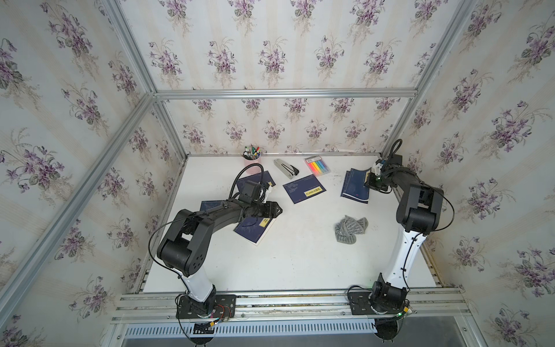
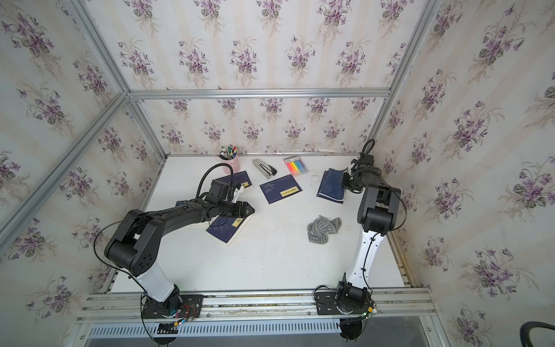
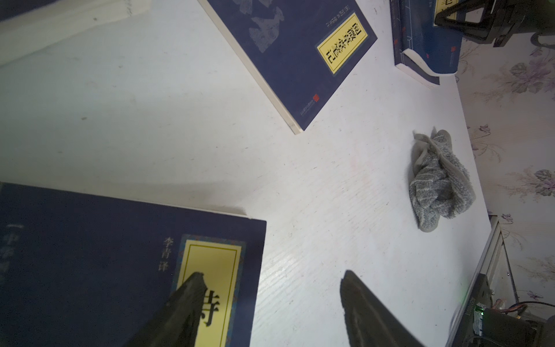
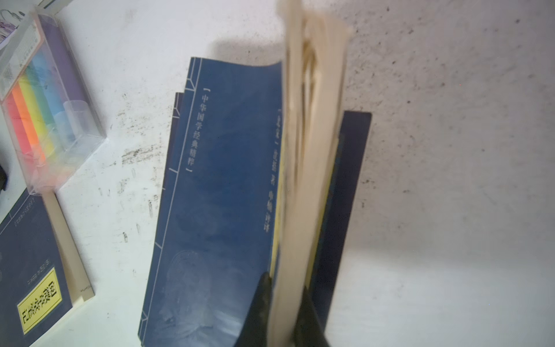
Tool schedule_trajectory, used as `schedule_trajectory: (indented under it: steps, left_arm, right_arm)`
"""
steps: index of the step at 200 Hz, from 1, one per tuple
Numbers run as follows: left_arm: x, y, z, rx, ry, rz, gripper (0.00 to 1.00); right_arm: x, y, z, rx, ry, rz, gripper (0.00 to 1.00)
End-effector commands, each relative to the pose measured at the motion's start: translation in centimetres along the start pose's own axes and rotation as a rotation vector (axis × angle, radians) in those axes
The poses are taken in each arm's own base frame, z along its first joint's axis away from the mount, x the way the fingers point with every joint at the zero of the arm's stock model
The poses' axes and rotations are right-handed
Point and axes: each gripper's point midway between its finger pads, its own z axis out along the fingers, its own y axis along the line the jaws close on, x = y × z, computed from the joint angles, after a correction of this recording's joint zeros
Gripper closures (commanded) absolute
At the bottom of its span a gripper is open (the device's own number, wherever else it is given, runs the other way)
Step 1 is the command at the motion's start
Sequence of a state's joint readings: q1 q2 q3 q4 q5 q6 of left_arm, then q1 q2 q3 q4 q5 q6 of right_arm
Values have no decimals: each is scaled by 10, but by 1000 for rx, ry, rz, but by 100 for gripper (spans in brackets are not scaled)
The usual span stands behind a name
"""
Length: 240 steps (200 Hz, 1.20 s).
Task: Wipe the cover of the book
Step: Place the book on the book.
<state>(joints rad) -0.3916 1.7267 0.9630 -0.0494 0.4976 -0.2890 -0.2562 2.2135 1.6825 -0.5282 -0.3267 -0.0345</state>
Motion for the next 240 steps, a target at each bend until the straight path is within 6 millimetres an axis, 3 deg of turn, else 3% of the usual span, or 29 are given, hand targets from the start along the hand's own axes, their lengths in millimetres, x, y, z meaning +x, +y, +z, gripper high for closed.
schedule_trajectory:
  steps: [1, 53, 102, 151, 215, 240]
  left_arm:
    - [-7, -2, -1, 7, -20, 18, 27]
    - [-6, -2, 0, 7, -15, 19, 27]
    - [-7, -1, -1, -2, -18, 22, 27]
    - [-6, 1, -1, -8, -17, 24, 27]
    - [-6, 1, -1, -7, -16, 22, 27]
    - [-6, 1, 0, -6, -14, 23, 27]
  right_arm:
    - [21, -3, 1, 25, 74, -23, 100]
    - [26, 6, -5, 33, 80, -59, 100]
    - [28, 3, -1, 48, 88, -58, 100]
    - [17, 0, 4, 55, 90, -75, 100]
    - [28, -6, 7, 79, 118, -53, 100]
    - [29, -9, 7, 102, 119, -42, 90]
